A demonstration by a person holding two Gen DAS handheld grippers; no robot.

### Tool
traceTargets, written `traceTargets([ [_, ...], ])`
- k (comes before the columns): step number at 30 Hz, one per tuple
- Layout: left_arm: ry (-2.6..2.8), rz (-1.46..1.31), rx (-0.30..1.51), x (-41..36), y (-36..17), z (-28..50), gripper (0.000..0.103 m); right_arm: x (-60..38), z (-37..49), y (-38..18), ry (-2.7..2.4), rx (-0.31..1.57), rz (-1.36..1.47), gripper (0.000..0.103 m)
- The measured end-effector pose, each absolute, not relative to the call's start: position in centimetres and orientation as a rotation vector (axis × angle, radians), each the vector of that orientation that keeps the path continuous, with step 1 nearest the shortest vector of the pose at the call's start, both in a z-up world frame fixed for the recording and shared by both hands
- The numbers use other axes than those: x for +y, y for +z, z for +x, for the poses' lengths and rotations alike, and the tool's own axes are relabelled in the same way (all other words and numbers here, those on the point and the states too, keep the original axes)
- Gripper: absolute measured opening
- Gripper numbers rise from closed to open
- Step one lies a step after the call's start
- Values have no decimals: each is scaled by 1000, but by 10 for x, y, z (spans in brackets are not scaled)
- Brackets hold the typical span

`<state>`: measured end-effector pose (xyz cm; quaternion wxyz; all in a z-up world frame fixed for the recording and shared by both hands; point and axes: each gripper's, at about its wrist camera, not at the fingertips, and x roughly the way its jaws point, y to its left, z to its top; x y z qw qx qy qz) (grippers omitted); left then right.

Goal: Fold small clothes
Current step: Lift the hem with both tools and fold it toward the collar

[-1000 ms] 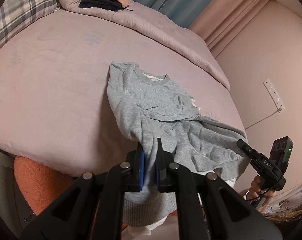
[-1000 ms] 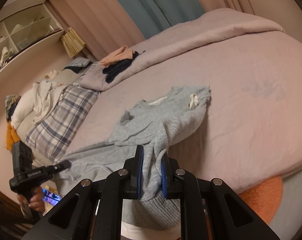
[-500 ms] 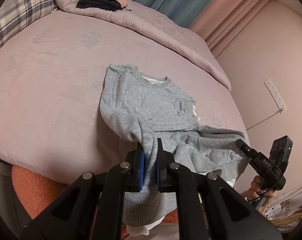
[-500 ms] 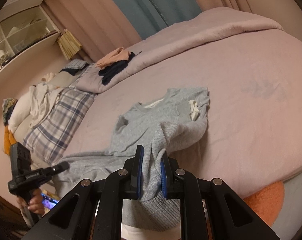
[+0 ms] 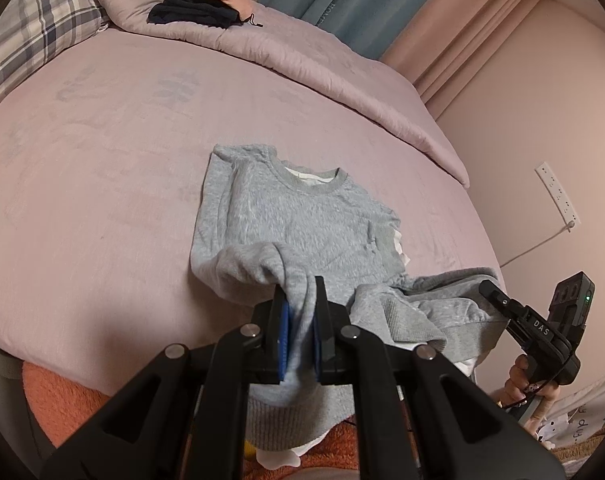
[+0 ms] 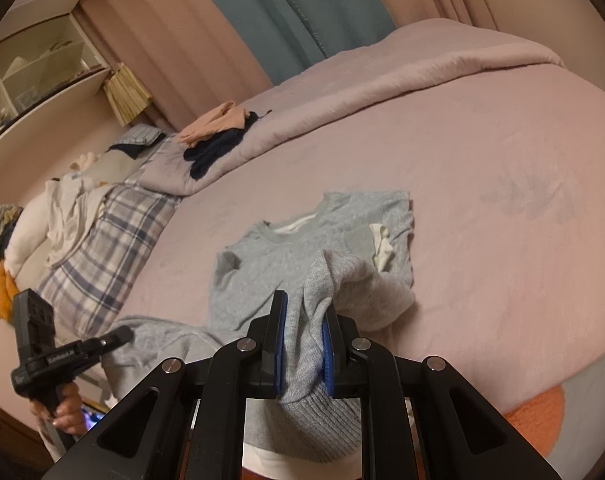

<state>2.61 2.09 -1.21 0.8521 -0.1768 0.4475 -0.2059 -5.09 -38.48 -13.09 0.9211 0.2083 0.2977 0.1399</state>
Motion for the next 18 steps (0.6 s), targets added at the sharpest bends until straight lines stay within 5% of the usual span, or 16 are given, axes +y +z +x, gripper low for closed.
traceTargets([
  [18,-406,-425,1031,18,-49,68,10,-377,-11,-141,180,668,378,17],
])
